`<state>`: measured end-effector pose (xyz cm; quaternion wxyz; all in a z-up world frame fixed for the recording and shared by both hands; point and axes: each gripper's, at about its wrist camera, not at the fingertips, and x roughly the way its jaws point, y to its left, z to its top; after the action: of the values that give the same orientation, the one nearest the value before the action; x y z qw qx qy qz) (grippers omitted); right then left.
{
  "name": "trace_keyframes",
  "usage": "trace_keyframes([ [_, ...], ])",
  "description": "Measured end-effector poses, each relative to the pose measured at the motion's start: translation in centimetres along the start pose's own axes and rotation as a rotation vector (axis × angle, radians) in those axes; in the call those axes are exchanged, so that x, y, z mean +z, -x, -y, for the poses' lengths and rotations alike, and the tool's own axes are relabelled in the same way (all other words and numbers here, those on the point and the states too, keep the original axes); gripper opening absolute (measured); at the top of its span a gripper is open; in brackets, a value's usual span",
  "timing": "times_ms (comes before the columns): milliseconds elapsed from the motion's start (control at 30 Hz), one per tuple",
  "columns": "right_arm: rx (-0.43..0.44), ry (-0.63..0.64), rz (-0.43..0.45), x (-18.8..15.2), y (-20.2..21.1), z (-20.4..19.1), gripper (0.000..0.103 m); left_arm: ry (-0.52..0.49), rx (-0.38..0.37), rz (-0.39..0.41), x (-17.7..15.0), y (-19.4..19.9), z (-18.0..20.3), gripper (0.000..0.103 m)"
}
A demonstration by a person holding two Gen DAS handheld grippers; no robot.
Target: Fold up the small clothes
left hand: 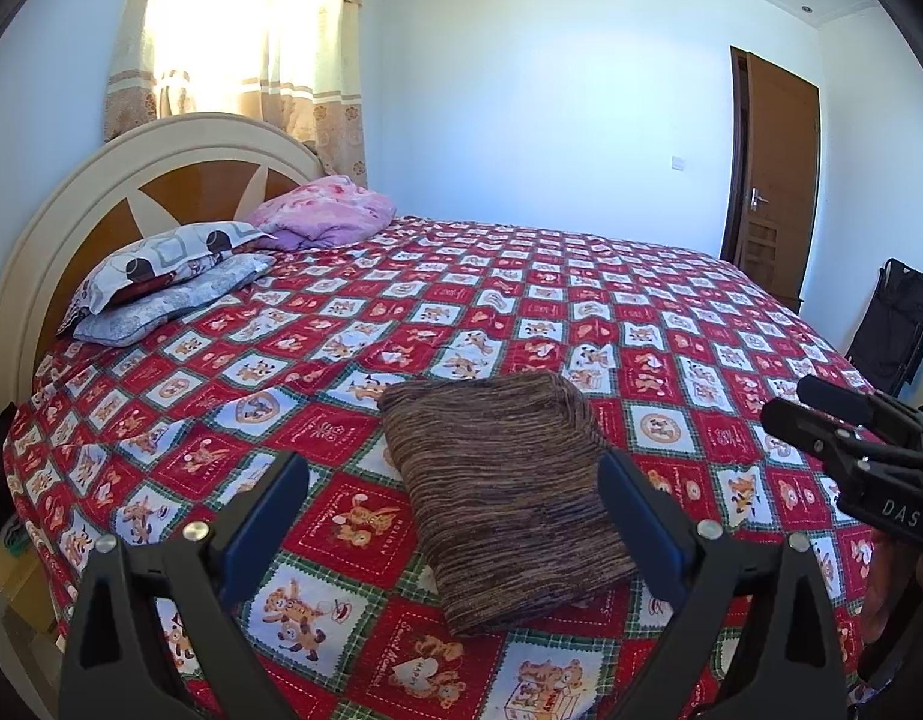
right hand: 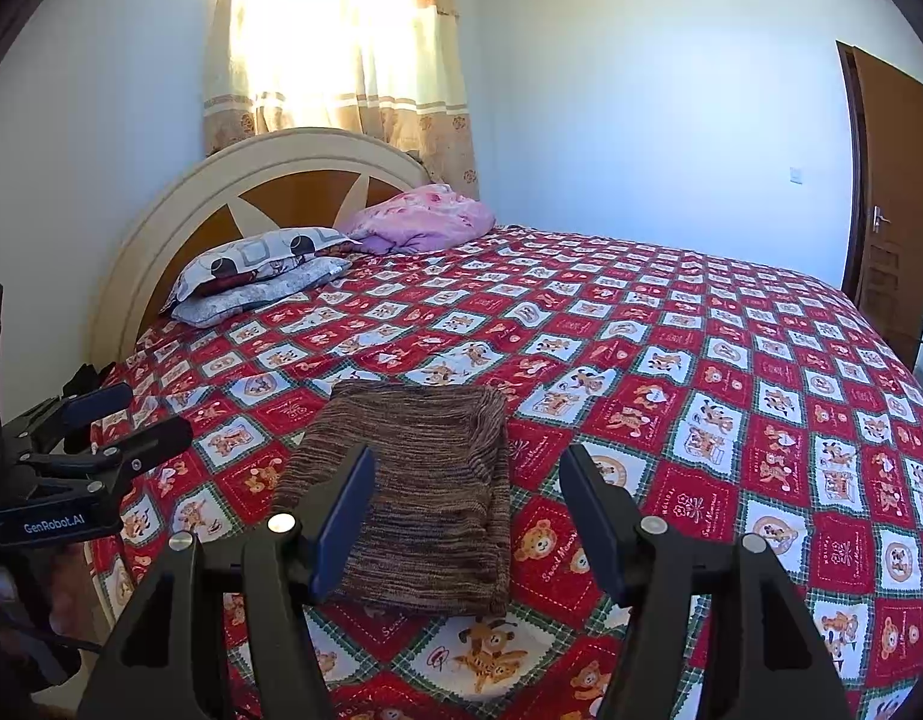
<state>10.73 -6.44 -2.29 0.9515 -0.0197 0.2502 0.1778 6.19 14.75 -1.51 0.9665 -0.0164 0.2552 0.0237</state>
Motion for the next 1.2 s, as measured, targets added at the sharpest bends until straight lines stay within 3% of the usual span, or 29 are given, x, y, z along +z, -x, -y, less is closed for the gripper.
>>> trace_keyframes([
  [567,0.001,0.006,0.020,-0.2,0.5,-0.8,0.065,-0.014,0.004,0.001,0.2,0.1,0.3,0.103],
  [933,0.004,0.001,0.045,-0.1,1.1,-0.7,0.065,-0.056,0.034,0.051,0.8,1.1,0.7,0.103],
  [1200,0.009,0.008,0.043,-0.1,1.1,-0.9,0.065,-0.040,0.044,0.028,0.9,0.6,0.1,0.103],
])
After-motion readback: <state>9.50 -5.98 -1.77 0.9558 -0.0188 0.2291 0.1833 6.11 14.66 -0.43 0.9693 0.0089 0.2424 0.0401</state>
